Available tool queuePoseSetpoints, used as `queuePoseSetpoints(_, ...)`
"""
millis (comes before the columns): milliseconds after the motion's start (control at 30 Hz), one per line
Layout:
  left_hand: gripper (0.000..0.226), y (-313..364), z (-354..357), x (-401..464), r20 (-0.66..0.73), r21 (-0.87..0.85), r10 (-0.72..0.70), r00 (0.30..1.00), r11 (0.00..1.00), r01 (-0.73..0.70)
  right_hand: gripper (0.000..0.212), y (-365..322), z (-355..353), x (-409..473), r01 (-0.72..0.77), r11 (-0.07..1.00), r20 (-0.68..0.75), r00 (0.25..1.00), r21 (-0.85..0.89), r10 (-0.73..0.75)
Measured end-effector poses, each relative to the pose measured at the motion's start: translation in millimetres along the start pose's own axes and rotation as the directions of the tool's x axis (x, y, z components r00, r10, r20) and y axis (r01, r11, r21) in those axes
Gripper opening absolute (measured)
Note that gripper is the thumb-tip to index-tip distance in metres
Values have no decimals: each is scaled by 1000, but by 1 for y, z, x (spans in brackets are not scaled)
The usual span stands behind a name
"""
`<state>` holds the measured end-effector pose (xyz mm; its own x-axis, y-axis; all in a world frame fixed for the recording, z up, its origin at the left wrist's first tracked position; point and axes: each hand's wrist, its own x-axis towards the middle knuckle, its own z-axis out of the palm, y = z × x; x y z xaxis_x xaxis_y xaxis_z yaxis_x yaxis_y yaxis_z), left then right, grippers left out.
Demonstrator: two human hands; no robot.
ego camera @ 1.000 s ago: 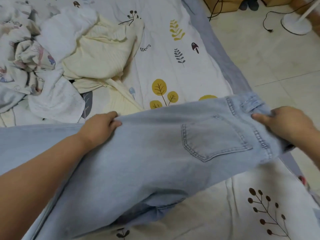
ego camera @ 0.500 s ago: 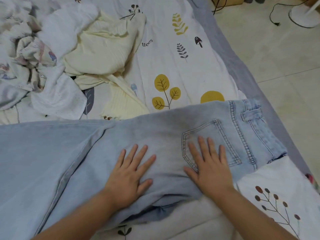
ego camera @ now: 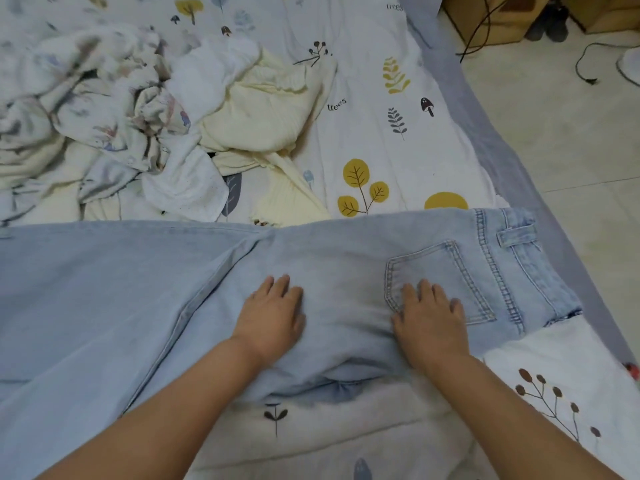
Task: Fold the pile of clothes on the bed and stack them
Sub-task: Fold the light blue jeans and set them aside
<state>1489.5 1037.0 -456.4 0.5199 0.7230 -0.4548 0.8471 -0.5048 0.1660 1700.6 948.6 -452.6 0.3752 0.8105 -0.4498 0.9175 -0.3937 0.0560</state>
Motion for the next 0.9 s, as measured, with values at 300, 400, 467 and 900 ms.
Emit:
queuePoseSetpoints(300, 32, -1, -5, -92, -140, -195, -149, 979, 973, 121, 32, -35, -18, -63, 428, 902, -129, 893, -48, -431)
queuePoseSetpoints(400, 25, -14, 5, -130, -186, -157, -250, 950, 962, 222, 28, -52, -16, -87, 501, 865, -135, 855, -31, -500)
queuePoseSetpoints(467, 24, -28, 13, -154, -205, -120, -331, 921, 942, 313, 20, -66, -17, -102, 563, 826, -209, 809, 3, -550)
queuePoseSetpoints(900, 36, -136, 60, -222, -111, -2, -605, 788, 793, 609, 37, -181, -6, -147, 700, 710, -315, 660, -70, -682)
